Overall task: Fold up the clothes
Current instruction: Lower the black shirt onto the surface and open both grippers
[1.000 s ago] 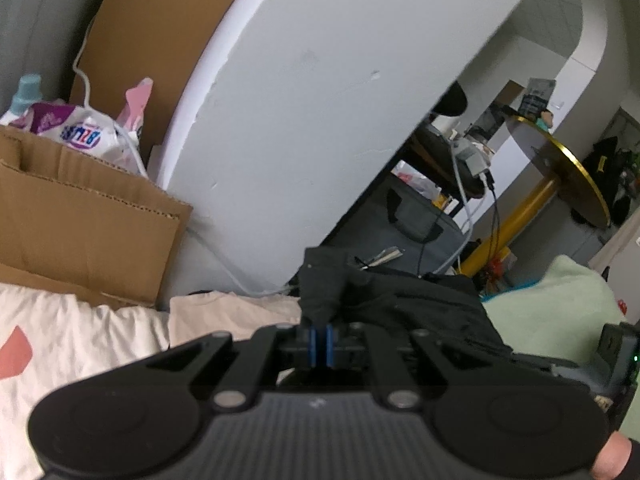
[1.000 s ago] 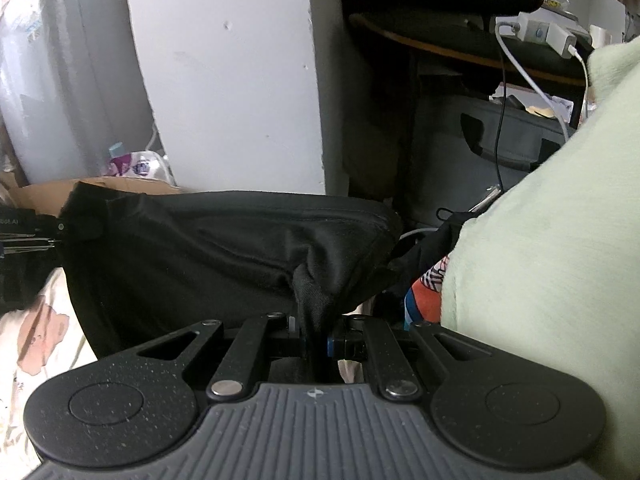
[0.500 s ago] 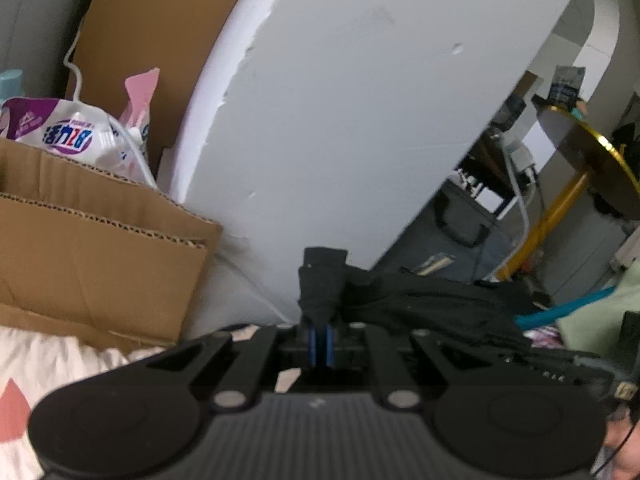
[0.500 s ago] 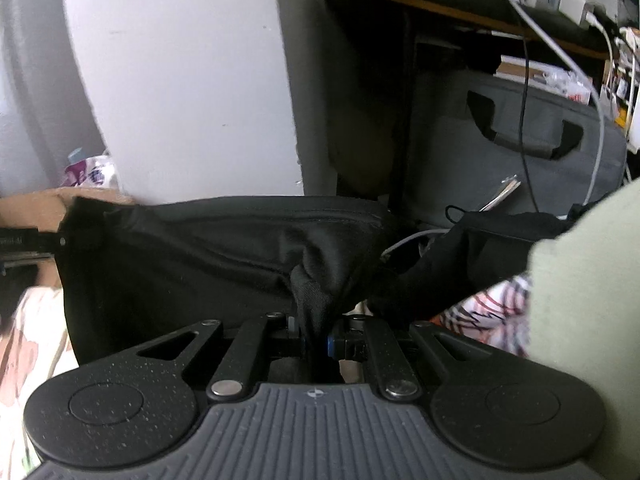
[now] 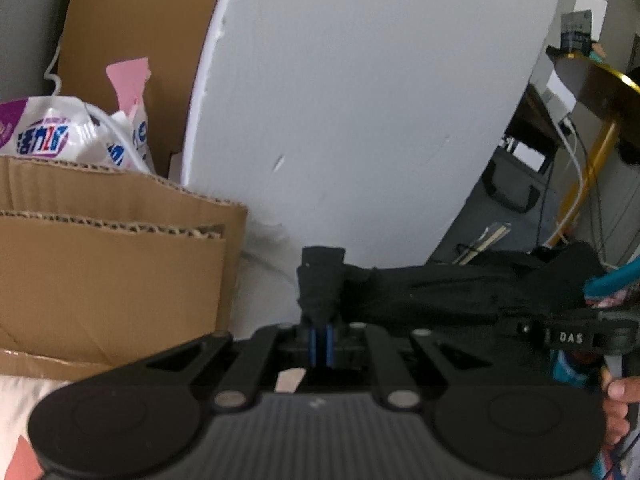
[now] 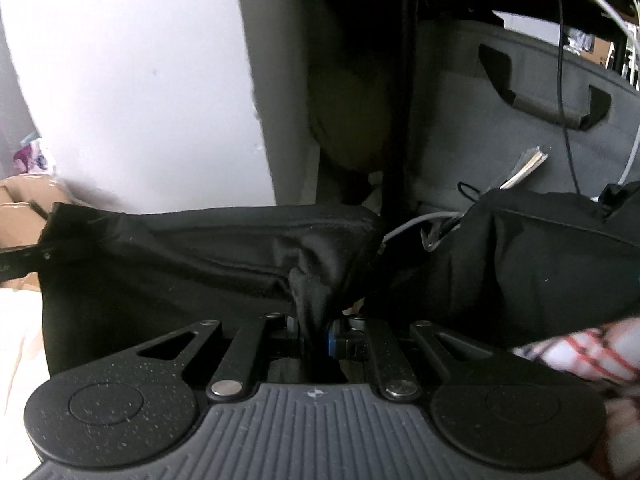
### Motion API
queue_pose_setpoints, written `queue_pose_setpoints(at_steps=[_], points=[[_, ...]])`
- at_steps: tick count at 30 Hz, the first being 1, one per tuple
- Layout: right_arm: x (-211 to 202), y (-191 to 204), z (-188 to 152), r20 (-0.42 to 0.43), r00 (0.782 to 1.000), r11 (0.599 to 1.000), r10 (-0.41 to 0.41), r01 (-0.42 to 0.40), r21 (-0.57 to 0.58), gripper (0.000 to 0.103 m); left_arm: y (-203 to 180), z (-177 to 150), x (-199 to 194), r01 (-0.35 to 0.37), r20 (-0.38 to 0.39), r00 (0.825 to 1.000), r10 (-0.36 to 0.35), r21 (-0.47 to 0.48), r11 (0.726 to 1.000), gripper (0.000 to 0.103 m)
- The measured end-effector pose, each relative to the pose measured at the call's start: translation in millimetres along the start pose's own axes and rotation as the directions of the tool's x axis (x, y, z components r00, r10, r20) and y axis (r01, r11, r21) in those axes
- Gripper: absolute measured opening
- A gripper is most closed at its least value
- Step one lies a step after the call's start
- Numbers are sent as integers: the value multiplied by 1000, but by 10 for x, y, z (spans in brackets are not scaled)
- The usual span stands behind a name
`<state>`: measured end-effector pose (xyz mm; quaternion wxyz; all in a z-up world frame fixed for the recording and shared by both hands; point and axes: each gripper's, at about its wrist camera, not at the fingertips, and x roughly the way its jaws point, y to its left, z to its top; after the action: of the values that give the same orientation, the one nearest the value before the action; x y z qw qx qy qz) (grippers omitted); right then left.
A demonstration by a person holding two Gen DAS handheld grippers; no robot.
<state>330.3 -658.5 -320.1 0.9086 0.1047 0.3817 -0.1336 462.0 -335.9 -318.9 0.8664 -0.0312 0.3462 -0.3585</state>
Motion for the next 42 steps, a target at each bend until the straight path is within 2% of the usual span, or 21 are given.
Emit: queue_pose_setpoints(at_steps=[10,11,12,13,16,20,22,24,27,33,34,36,37,38,42], points=[[422,-60,-107,-37,999,1000,-1,0,-11,11,66,-151,232,-57,-28,998,58,53,997,6],[457,-71,-108,-38,999,1000,-11,10,-11,14,73,-164,256,-73,-30,997,75,57,996,11],[489,-86,-104,-39,999,1000,-26,26,-11,23,80,-178,277,-98,-32,994,100,58,993,15],[517,-109,-99,-38,998,999,-46,46,-10,26,95,-197,277,-127,-31,991,128,49,991,26],[505,-123,-80,-31,998,998,-60,60,-4,27,165,-262,218,-186,-25,982,186,-1,983,35],[411,-104,-64,-12,997,997,-73,73,-12,31,270,-345,57,-204,-31,979,202,-43,978,36],[368,-85,-27,-23,998,998,-64,64,-5,39,291,-366,-52,-188,-25,982,187,-60,980,36],[315,-56,15,-43,998,999,-37,38,12,55,286,-391,-150,-173,-17,985,172,-71,982,36],[175,24,54,-24,998,998,-58,58,-6,63,221,-453,-262,-152,-18,988,151,-61,986,36],[-150,126,37,55,997,999,-53,53,-6,60,-26,-569,-371,-82,-17,997,82,-43,996,36],[-186,156,11,64,997,999,-46,46,-12,57,-120,-593,-369,-75,-19,997,75,-34,997,36],[-226,230,-51,70,997,999,-30,32,-32,37,-247,-609,-283,-65,-20,998,65,-22,998,36],[-224,261,-85,69,997,999,-22,25,-39,33,-244,-643,-275,-59,-19,998,59,-19,998,36],[-212,285,-127,70,997,999,-17,20,-44,30,-281,-666,-277,-53,-18,998,53,-11,999,36],[-81,322,-303,66,998,998,-22,25,-49,28,-354,-706,-155,-42,-21,999,43,32,999,35]])
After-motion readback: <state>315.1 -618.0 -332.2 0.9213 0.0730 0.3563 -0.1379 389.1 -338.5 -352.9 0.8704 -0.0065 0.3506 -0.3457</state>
